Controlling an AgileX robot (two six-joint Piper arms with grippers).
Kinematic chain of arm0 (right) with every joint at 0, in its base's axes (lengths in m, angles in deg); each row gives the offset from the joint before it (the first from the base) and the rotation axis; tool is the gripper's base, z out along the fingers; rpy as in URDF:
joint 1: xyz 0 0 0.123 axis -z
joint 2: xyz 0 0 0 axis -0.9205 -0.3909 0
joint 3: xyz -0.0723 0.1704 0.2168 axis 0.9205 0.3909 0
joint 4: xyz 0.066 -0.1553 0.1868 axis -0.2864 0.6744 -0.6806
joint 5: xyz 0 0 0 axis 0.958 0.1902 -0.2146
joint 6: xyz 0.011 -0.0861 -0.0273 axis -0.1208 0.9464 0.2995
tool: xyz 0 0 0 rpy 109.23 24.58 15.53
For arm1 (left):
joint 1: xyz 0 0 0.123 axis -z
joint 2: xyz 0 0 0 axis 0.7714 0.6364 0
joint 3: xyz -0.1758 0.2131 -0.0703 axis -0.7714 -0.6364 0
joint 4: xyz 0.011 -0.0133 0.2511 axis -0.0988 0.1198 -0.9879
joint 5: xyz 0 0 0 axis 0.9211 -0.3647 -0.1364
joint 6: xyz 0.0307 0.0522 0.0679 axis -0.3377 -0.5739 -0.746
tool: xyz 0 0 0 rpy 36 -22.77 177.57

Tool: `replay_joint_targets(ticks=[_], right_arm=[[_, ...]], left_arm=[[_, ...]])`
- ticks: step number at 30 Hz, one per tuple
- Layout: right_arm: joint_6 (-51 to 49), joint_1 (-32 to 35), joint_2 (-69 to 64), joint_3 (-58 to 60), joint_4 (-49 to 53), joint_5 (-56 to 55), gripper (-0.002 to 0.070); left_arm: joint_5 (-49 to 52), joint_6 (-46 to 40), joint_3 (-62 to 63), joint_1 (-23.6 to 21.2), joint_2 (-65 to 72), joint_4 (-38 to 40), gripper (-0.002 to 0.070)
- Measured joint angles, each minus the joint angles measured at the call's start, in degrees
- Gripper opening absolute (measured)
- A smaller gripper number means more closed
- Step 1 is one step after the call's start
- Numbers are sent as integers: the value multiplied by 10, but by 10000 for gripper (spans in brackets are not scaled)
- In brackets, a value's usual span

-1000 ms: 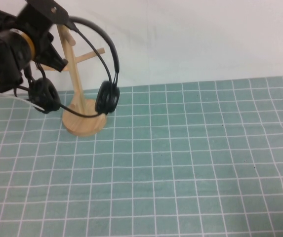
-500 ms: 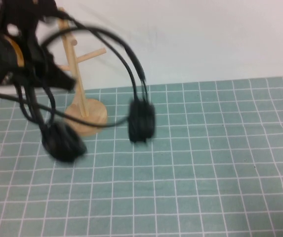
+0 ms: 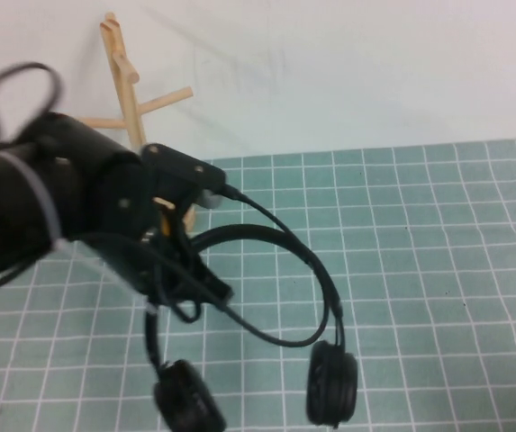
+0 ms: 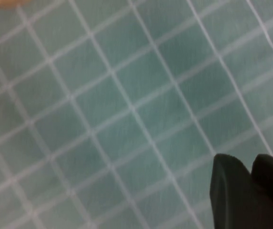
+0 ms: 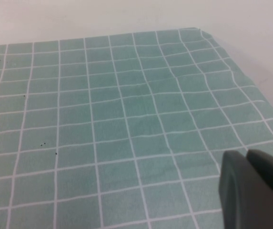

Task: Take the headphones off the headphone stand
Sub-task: Place the headphones on the table

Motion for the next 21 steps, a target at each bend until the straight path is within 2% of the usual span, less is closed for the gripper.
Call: replay_joint_targets(ticks=[9, 18, 21], right_arm=[[0, 0, 0, 0, 0, 0, -8], [0, 0, 0, 0, 0, 0, -8], [0, 0, 0, 0, 0, 0, -8]], left_arm=[[-69, 13, 45, -1, 157, 1, 49], [-90, 6, 73, -24, 240, 5, 49], [-102, -26, 73, -28, 255, 6, 52]])
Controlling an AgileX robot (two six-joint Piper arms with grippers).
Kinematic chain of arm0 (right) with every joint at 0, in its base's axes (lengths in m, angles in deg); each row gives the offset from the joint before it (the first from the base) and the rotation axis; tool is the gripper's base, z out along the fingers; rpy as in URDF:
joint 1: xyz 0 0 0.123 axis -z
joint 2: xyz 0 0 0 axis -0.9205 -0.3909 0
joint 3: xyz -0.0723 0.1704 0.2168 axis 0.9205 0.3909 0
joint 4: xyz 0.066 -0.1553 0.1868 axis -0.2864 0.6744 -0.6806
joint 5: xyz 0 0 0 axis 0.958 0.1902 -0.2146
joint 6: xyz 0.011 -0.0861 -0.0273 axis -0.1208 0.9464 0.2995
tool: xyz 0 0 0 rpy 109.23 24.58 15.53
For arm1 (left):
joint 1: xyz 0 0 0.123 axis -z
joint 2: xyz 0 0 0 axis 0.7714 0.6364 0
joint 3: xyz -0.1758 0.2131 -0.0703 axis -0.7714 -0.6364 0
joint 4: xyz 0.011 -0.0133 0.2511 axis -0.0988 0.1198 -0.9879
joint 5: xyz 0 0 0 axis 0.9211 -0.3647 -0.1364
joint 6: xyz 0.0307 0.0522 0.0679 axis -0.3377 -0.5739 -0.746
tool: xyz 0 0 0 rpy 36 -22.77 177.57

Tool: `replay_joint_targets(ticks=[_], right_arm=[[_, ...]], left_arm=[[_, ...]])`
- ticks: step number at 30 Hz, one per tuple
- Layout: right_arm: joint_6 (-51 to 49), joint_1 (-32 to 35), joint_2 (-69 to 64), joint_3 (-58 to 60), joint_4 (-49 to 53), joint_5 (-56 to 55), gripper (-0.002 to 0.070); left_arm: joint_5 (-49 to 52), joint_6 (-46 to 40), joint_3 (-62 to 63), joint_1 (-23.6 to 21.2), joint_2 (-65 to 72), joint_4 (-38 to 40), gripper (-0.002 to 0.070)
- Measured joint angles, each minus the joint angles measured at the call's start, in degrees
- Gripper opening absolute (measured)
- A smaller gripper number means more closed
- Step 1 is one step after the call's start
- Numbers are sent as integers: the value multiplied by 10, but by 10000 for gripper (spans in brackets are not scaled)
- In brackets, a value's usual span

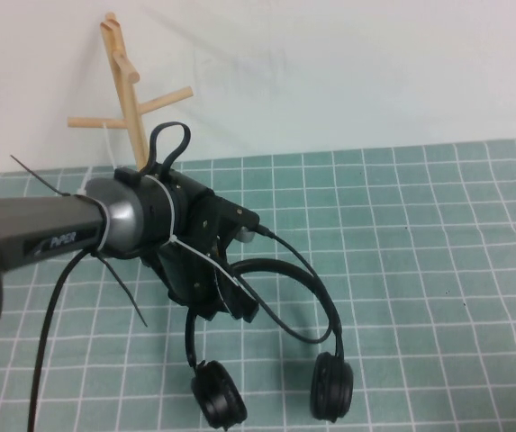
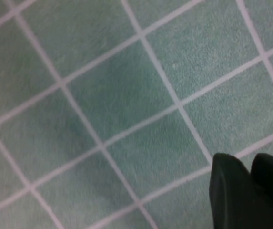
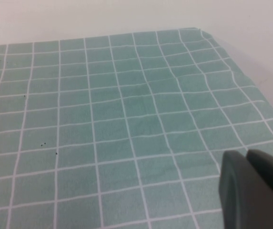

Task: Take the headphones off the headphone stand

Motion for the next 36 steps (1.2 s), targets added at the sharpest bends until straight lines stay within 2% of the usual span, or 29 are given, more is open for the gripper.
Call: replay_joint_targets(ticks=[2, 4, 9, 11, 14, 16, 17, 21, 22, 24, 31, 36], right_arm=[[0, 0, 0, 0, 0, 0, -8], [0, 0, 0, 0, 0, 0, -8], [0, 0, 0, 0, 0, 0, -8], [0, 0, 0, 0, 0, 0, -8], [0, 0, 0, 0, 0, 0, -8], [0, 0, 0, 0, 0, 0, -8], [0, 0, 0, 0, 0, 0, -8], [0, 0, 0, 0, 0, 0, -8], [0, 0, 0, 0, 0, 0, -8], [0, 0, 0, 0, 0, 0, -8], [0, 0, 0, 0, 0, 0, -8], [0, 0, 0, 0, 0, 0, -8]], left_arm=[[-12, -17, 0, 0, 4, 2, 73], [-26, -24, 0, 0, 5, 5, 137], [-58, -32, 1, 0, 5, 6, 389], [-60, -32, 1, 0, 4, 6, 429], [-45, -27, 1, 13, -18, -3, 447], [-37, -17, -9, 31, -57, -11, 421], [-37, -13, -21, 40, -79, -14, 386], [-43, -9, -91, 83, -214, -19, 137], [-48, -9, -113, 91, -249, -18, 89], [-57, -9, -152, 96, -308, -16, 40], [-77, 2, -266, 96, -482, -16, 0], [-59, 4, -287, 96, -532, -17, -1]])
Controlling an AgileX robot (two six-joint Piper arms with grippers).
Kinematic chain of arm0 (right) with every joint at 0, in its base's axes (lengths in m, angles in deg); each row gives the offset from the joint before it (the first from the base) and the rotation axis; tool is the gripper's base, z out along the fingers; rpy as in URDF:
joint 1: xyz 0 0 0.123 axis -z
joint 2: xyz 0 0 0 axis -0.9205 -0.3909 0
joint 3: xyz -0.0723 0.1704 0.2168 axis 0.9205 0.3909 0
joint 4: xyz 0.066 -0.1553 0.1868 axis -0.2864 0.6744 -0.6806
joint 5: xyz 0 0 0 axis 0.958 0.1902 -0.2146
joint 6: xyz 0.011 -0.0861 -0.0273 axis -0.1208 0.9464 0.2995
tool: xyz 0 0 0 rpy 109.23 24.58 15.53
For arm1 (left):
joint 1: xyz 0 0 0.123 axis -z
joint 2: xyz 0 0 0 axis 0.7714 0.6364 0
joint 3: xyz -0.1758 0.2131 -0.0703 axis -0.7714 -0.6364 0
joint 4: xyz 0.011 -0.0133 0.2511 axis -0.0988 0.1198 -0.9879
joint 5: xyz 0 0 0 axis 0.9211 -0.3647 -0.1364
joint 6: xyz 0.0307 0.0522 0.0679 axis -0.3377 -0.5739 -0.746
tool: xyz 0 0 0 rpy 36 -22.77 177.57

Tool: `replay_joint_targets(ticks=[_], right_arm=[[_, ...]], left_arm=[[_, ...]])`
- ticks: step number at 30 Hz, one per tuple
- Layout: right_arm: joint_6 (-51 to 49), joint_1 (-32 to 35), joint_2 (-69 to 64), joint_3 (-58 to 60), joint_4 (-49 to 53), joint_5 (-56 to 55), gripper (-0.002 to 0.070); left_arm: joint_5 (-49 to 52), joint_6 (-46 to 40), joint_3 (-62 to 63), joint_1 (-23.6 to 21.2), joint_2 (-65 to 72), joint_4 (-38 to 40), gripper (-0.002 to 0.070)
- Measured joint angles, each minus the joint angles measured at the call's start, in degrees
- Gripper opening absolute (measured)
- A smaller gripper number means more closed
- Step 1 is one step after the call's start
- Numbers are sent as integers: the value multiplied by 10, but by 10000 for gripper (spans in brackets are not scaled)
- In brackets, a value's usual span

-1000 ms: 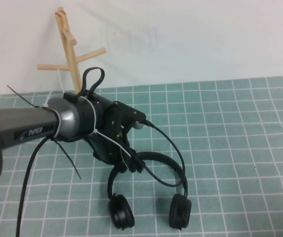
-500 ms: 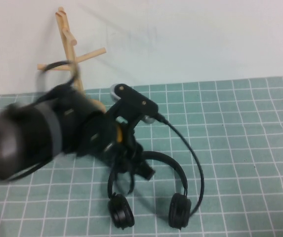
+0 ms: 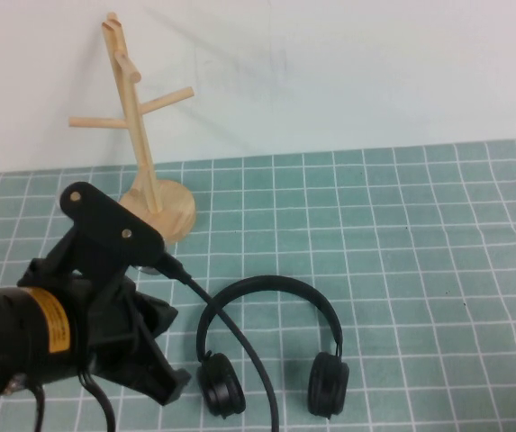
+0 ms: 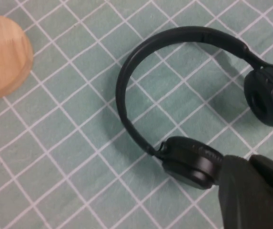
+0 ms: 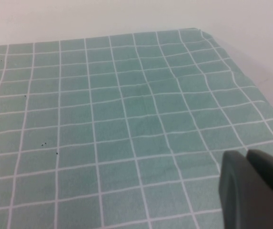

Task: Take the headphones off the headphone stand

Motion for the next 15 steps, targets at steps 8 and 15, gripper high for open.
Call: replay_joint_targets(ticks=[8, 15], right_arm=[[0, 0, 0, 0, 0, 0, -8], [0, 0, 0, 0, 0, 0, -8]], left_arm=[[-4, 4, 0, 0, -6, -5, -2], [-147, -19, -99, -28, -126, -13, -2]])
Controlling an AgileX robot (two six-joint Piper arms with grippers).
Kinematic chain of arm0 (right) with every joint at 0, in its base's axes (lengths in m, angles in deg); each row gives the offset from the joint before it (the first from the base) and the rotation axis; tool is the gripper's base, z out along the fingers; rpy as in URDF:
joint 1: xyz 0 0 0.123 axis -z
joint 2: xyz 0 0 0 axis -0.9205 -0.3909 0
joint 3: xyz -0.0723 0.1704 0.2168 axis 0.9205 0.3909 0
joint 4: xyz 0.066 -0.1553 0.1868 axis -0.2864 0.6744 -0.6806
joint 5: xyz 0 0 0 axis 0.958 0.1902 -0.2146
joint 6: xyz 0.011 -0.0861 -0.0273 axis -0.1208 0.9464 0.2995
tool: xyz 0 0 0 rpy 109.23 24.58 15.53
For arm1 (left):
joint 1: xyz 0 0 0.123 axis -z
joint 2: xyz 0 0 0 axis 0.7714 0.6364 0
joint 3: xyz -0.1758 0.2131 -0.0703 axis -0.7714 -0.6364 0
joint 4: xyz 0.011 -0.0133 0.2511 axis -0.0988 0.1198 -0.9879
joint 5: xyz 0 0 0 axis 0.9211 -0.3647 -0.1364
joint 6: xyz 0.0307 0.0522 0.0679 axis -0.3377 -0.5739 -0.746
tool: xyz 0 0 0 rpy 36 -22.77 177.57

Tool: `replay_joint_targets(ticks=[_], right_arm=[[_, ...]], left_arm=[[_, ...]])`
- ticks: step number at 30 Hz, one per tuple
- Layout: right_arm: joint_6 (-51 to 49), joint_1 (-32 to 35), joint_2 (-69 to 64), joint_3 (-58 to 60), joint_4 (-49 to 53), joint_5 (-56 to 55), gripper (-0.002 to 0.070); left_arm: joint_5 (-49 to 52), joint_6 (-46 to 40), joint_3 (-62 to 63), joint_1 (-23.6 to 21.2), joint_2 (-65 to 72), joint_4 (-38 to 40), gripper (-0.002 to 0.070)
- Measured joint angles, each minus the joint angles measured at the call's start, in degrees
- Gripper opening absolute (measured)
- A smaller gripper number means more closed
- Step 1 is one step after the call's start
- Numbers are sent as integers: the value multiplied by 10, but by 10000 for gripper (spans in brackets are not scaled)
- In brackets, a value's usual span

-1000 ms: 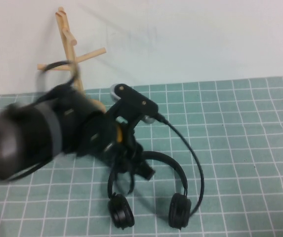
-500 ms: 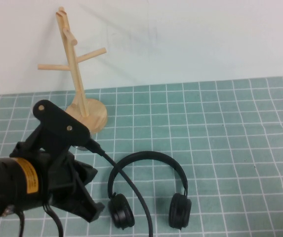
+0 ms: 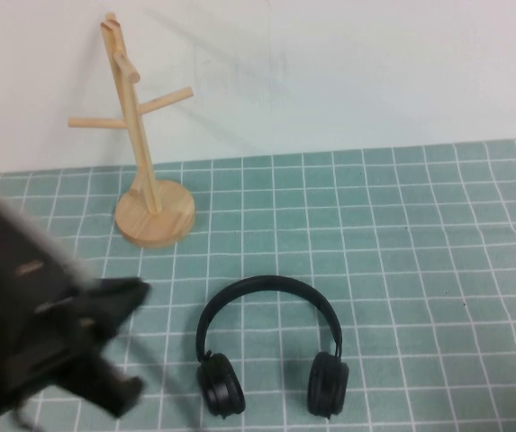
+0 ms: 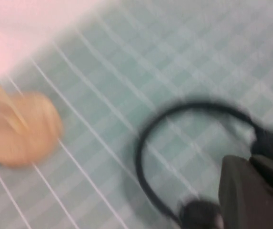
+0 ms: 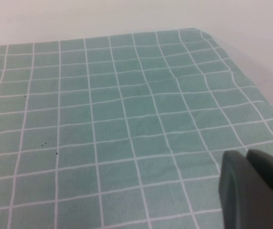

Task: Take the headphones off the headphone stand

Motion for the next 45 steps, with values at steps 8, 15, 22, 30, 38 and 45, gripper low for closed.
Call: replay_joint_targets(ticks=[8, 15, 22, 30, 38, 45], right_arm=[[0, 0, 0, 0, 0, 0, -8], [0, 0, 0, 0, 0, 0, -8], [0, 0, 0, 0, 0, 0, -8], [0, 0, 0, 0, 0, 0, -8], [0, 0, 0, 0, 0, 0, -8], [0, 0, 0, 0, 0, 0, -8]], left_arm=[[-358, -85, -234, -185, -227, 107, -3], [-420, -85, -348, -341, -402, 135, -3], [-298, -71, -352, -395, -488, 140, -3], [-45, -52, -352, -395, -489, 140, -3], [-13, -52, -352, -395, -489, 140, -3], [-12, -51, -352, -395, -489, 140, -3]])
